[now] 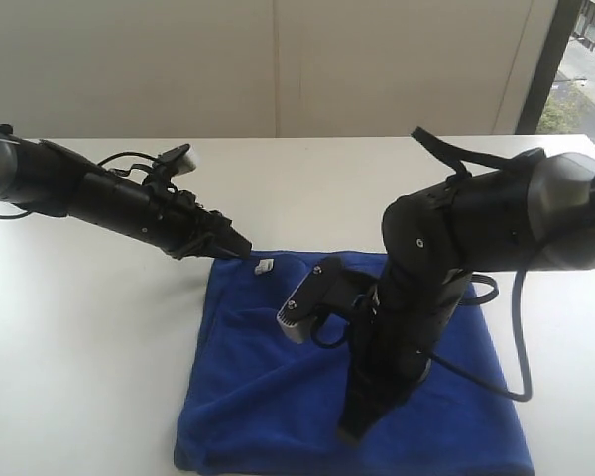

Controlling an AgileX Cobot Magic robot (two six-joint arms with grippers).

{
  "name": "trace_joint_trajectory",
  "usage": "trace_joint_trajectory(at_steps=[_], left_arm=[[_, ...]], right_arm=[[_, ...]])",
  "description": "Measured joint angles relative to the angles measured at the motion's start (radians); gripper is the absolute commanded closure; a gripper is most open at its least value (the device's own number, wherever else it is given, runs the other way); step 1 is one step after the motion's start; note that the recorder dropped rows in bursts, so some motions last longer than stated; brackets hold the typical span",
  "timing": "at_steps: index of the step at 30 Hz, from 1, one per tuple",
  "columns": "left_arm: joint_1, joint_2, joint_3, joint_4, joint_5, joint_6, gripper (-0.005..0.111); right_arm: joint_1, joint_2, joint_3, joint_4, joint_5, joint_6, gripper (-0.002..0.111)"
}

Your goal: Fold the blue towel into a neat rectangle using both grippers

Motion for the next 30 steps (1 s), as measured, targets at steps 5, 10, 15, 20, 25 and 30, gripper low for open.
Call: trace_joint_trajectory(at_steps=[5, 10, 15, 20, 25, 30], left_arm=[[0.000, 0.022, -0.020, 0.002, -0.006, 0.016, 0.062], [0.000, 0.048, -0.027, -0.039, -0.006, 0.080, 0.062], [-0.001, 0.065, -0.027, -0.126, 0.009, 0.165, 0.062], [-0.001, 0.065, -0.027, -0.216, 0.024, 0.238, 0.062], [-0.013, 0.065, -0.027, -0.213, -0.005, 0.262, 0.062], [-0.037, 0.065, -0.027, -0.174, -0.038, 0.268, 0.067]], right_arm=[[0.000, 0.023, 0.008, 0.006, -0.008, 0.000, 0.108], [0.000, 0.060, 0.010, 0.009, -0.016, 0.000, 0.108], [-0.002, 0.064, 0.010, 0.010, -0.016, 0.000, 0.108], [-0.002, 0.064, 0.010, 0.014, -0.016, 0.000, 0.108], [-0.002, 0.064, 0.010, 0.014, -0.016, 0.000, 0.108], [-0.002, 0.064, 0.010, 0.014, -0.016, 0.000, 0.108]])
